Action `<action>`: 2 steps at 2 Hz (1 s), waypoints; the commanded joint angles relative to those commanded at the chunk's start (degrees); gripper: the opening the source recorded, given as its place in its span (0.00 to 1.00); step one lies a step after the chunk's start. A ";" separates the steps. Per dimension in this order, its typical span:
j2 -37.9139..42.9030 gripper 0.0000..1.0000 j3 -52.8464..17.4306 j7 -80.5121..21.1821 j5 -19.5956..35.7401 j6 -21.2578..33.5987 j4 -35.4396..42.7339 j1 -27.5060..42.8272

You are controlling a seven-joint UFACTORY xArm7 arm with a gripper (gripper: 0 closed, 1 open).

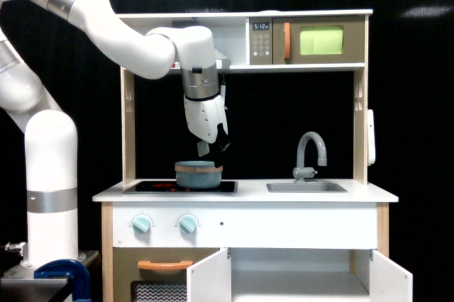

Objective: Put the bowl inside the kitchen cabinet

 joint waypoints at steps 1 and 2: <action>4.65 1.00 -5.72 -14.74 6.20 0.80 2.60 6.86; 13.27 1.00 -10.51 -27.83 10.08 7.09 8.66 13.32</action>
